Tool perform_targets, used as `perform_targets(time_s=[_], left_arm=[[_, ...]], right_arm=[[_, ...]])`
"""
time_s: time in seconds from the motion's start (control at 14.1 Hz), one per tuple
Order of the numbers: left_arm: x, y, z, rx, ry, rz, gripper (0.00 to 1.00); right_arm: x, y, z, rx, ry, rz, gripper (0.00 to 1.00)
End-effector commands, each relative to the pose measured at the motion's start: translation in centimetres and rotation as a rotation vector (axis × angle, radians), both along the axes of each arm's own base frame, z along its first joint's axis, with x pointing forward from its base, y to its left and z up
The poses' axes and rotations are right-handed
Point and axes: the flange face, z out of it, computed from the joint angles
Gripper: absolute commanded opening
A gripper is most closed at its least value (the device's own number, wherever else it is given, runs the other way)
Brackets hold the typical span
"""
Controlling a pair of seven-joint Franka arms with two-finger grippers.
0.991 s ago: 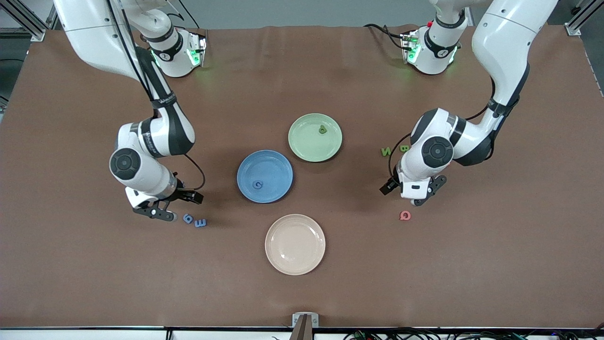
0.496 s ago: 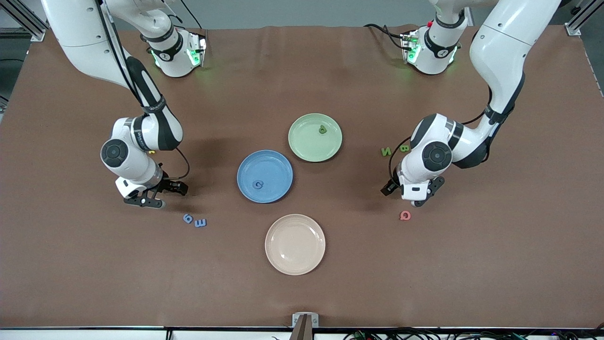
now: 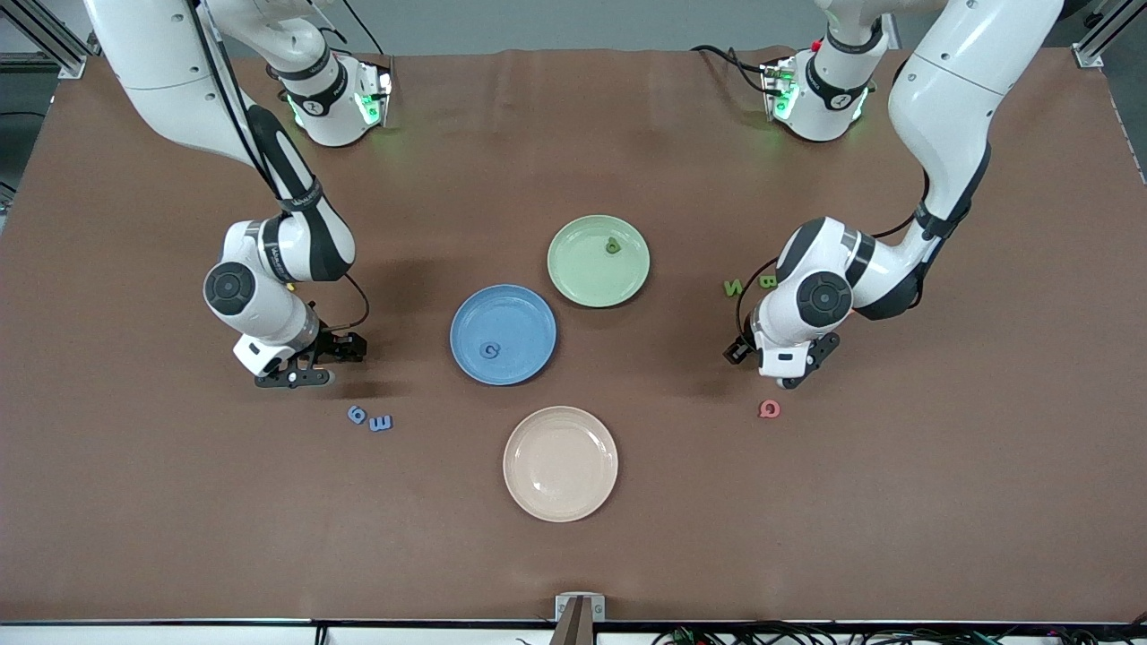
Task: Sort letters by color into matching plates
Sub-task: 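Grasp blue x with the right gripper while the left gripper grasps green u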
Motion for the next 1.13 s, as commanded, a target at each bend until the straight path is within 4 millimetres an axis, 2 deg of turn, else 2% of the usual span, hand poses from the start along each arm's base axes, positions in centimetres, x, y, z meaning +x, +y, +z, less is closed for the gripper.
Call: perform_targets(time_s=[0.0, 0.14, 0.57, 0.64, 0.78, 0.85, 0.99, 1.06], left_arm=[[0.2, 0.4, -0.2, 0.008, -0.016, 0.0, 0.67], [0.6, 1.4, -0.6, 0.018, -0.022, -0.004, 0.64], [0.6, 1.3, -0.9, 0.015, -0.02, -0.004, 0.58], [0.6, 1.3, -0.9, 0.015, -0.02, -0.004, 0.57], [0.5, 1.1, -1.1, 0.014, -0.017, -0.007, 0.5], [0.5, 1.0, -1.0, 0.014, -0.019, -0.008, 0.45], [0.4, 0.7, -1.0, 0.013, -0.019, -0.014, 0.32], [0.3, 0.6, -1.0, 0.013, -0.019, -0.016, 0.26]], right_arm=[[-1.4, 0.0, 0.8, 0.008, 0.007, 0.045, 0.86], [-1.5, -0.1, 0.7, 0.006, 0.01, 0.046, 0.8], [-1.5, 0.1, 0.7, 0.007, 0.014, 0.049, 0.52], [-1.5, 0.1, 0.7, 0.007, 0.014, 0.049, 0.5], [-1.5, 0.1, 0.7, 0.008, 0.014, 0.048, 0.42], [-1.5, 0.1, 0.7, 0.008, 0.012, 0.048, 0.33], [-1.5, 0.0, 0.7, 0.008, 0.014, 0.042, 0.07], [-1.4, 0.0, 0.8, 0.008, 0.012, 0.036, 0.02]])
